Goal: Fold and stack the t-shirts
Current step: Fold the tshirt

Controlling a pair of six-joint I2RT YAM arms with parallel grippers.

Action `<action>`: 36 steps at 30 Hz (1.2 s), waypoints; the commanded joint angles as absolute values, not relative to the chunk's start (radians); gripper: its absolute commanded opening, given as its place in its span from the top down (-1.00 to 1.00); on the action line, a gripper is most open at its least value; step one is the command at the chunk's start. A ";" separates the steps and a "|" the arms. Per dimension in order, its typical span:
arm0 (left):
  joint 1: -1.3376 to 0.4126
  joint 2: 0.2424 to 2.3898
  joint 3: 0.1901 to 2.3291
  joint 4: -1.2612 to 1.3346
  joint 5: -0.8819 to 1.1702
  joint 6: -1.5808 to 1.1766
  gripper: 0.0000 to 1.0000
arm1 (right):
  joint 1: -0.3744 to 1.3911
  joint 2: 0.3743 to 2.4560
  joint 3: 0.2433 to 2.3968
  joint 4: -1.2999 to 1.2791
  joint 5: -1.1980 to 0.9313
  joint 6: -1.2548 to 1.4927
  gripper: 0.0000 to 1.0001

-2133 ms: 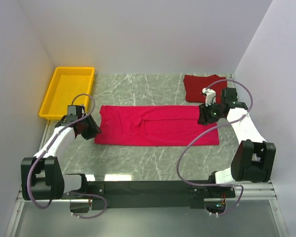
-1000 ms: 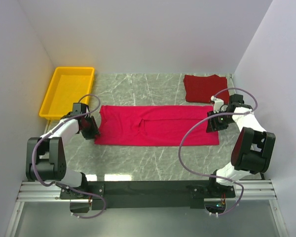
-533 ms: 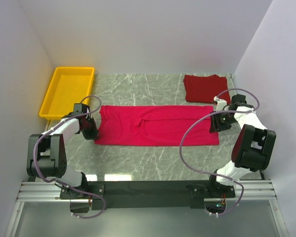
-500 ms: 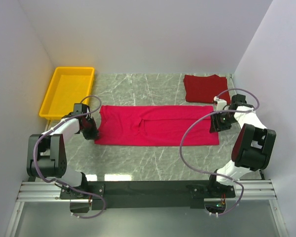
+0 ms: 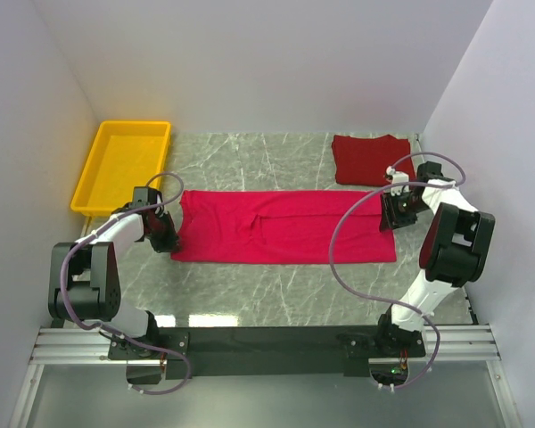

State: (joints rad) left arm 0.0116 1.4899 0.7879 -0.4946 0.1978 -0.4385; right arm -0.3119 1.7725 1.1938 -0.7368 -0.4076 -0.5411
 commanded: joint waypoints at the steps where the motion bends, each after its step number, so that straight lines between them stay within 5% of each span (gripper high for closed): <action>1: 0.008 1.471 0.818 -0.494 0.224 -0.442 0.99 | -0.304 1.789 1.223 -0.732 -0.405 -0.542 0.04; 16: 0.008 1.482 0.811 -0.489 0.230 -0.442 0.99 | -0.291 1.847 1.207 -0.715 -0.417 -0.532 0.34; 23: 0.008 1.474 0.805 -0.486 0.227 -0.448 0.99 | -0.295 1.812 1.189 -0.718 -0.425 -0.545 0.95; 36: 0.008 1.459 0.816 -0.511 0.195 -0.466 0.99 | -0.325 1.707 1.141 -0.589 -0.322 -0.471 1.00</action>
State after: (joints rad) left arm 0.0116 1.4895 0.7879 -0.4988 0.2047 -0.4580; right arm -0.3096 1.7599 1.1500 -0.6567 -0.3630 -0.4946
